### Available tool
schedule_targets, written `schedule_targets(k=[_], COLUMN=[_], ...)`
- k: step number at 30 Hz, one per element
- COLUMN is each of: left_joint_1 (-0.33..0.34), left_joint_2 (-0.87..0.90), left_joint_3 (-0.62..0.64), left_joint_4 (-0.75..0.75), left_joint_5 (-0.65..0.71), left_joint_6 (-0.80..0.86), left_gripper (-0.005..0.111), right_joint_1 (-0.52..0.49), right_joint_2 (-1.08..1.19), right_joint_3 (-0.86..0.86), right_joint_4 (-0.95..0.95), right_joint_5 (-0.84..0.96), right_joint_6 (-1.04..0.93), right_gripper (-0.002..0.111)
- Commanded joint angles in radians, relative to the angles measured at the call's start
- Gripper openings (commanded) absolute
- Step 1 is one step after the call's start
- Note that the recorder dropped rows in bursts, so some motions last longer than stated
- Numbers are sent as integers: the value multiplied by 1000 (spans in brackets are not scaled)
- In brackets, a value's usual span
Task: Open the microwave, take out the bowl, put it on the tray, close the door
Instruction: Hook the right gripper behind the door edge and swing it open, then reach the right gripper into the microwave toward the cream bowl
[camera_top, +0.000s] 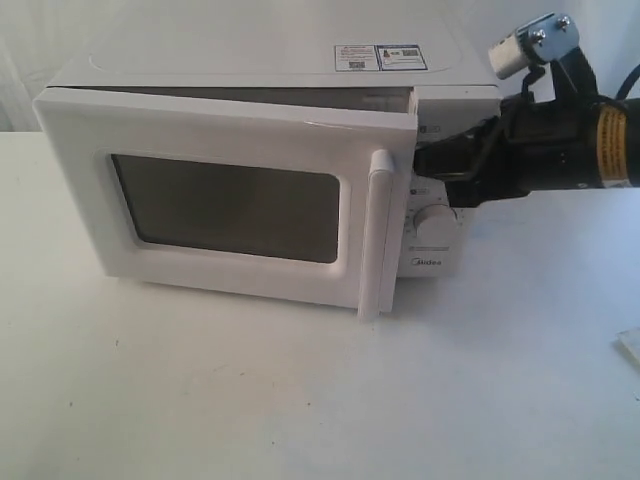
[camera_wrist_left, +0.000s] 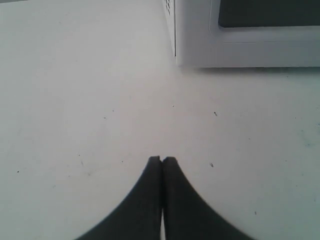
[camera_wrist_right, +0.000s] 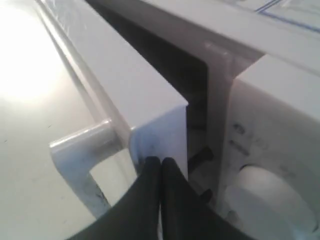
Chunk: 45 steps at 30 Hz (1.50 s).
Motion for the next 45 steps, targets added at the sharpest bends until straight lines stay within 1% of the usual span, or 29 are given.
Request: schedule_targets(k=[1,3,8,10,12,14,16,18,21,22,24,25,29,31,32,34,35,38,40,41,42,45], left_joint_1=[5,5,5,5,5,5,5,5,5,5,5,5,5,5,5,5,5,5,5,5,5,5], left_joint_2=[-5,-5,-5,-5,-5,-5,-5,-5,-5,-5,-5,-5,-5,-5,-5,-5,-5,-5,-5,-5,-5,-5], left_joint_3=[3,3,3,3,3,3,3,3,3,3,3,3,3,3,3,3,3,3,3,3,3,3], left_joint_4=[-4,-4,-4,-4,-4,-4,-4,-4,-4,-4,-4,-4,-4,-4,-4,-4,-4,-4,-4,-4,-4,-4], left_joint_5=[2,2,2,2,2,2,2,2,2,2,2,2,2,2,2,2,2,2,2,2,2,2], left_joint_6=[0,0,0,0,0,0,0,0,0,0,0,0,0,0,0,0,0,0,0,0,0,0], left_gripper=[0,0,0,0,0,0,0,0,0,0,0,0,0,0,0,0,0,0,0,0,0,0], right_joint_1=[19,13,6,9,11,26,42,64,91,99,99,95,69,69,69,71,80,113,136,152,156,156], right_joint_2=[-54,-88,-123,-118,-100,-78,-58,-38,-24,-24,-44,-58,-111,-111,-103,-81,-67,-30,-18,-15,-18,-45], right_joint_3=[35,50,54,54,54,54,54,51,44,44,44,52,88,78,67,50,40,22,18,18,18,27], right_joint_4=[-30,-30,-30,-30,-20,41,116,148,120,82,-30,-30,-30,-30,-30,-30,-8,40,40,16,-16,-30], right_joint_5=[-263,-217,68,125,101,95,100,61,-32,-53,-50,-20,302,347,338,255,187,61,-26,-108,-146,-184], right_joint_6=[74,42,44,47,47,30,-23,-61,-62,-55,40,85,110,113,111,111,99,21,-14,-10,-2,42], right_gripper=[0,0,0,0,0,0,0,0,0,0,0,0,0,0,0,0,0,0,0,0,0,0])
